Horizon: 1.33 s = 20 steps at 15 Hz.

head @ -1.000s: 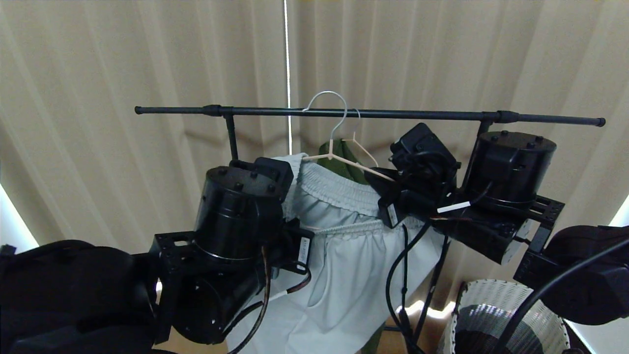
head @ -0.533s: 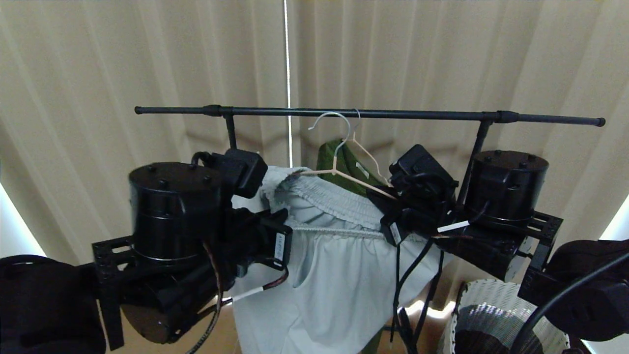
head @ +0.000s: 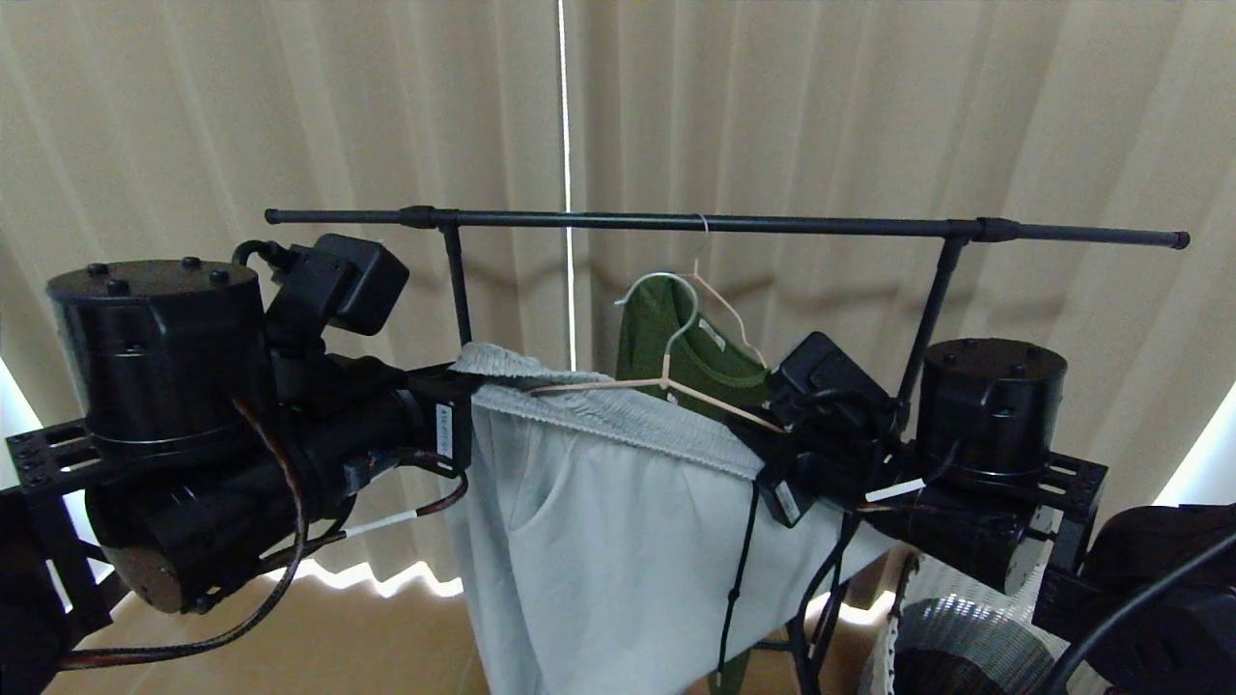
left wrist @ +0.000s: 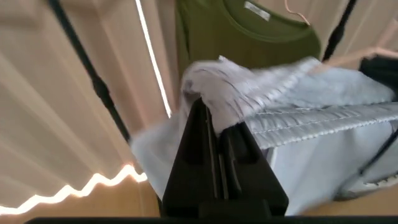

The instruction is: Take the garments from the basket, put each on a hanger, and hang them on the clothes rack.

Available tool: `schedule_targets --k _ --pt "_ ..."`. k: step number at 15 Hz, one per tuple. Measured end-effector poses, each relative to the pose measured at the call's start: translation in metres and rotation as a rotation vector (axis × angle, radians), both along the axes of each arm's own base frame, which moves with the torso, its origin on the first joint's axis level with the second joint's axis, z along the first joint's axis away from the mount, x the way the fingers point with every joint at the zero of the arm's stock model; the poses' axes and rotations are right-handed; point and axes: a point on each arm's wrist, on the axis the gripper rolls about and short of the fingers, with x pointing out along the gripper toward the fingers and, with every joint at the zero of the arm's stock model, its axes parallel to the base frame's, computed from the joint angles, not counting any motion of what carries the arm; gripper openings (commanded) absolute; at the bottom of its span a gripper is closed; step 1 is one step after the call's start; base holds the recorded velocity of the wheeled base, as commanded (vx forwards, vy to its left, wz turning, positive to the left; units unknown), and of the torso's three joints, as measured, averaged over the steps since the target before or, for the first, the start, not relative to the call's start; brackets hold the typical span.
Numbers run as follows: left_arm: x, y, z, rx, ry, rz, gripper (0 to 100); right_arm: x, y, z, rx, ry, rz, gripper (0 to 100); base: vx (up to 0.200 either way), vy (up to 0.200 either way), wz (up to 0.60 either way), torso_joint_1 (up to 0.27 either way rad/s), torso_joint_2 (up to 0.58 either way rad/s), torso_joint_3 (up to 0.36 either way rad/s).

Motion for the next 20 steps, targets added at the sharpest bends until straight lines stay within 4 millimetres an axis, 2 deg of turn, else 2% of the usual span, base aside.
schedule_targets --k 5,8,10,12,15,18,19,20 --pt "0.007 0.020 0.001 0.045 -0.016 0.019 0 -0.005 -0.004 -0.007 -0.017 0.025 0.001 0 0.000 0.000 0.00 0.000 0.00 0.000" --pt "0.011 0.025 0.007 0.064 -0.045 -0.050 0 -0.008 -0.004 -0.011 -0.028 0.041 0.011 0 0.000 0.000 0.00 0.000 0.00 0.000" --pt "0.014 0.021 0.015 0.089 -0.085 -0.106 0 -0.012 0.002 -0.013 -0.034 0.046 0.036 0 0.000 0.000 0.00 0.000 0.00 0.000" --pt "0.017 0.008 0.019 0.111 -0.114 -0.168 0 -0.019 0.013 -0.014 -0.040 0.050 0.079 0 0.000 0.000 0.00 0.000 0.00 0.000" --pt "0.016 -0.007 0.011 0.135 -0.078 -0.226 0 -0.025 0.021 -0.013 -0.037 0.043 0.112 0 0.000 0.000 0.00 0.000 0.00 0.000" --pt "0.014 -0.010 0.002 0.180 -0.062 -0.298 0 -0.027 0.022 -0.009 -0.029 0.032 0.117 0 0.000 0.000 0.00 0.000 0.00 0.000" --pt "0.012 -0.009 0.000 0.186 -0.056 -0.312 100 -0.027 0.022 -0.008 -0.027 0.028 0.116 0 0.000 0.000 0.00 0.000 0.00 0.000" --pt "0.010 -0.008 -0.003 0.190 -0.049 -0.318 100 -0.027 0.022 -0.007 -0.024 0.025 0.113 0 0.000 0.000 0.00 0.000 0.00 0.000"
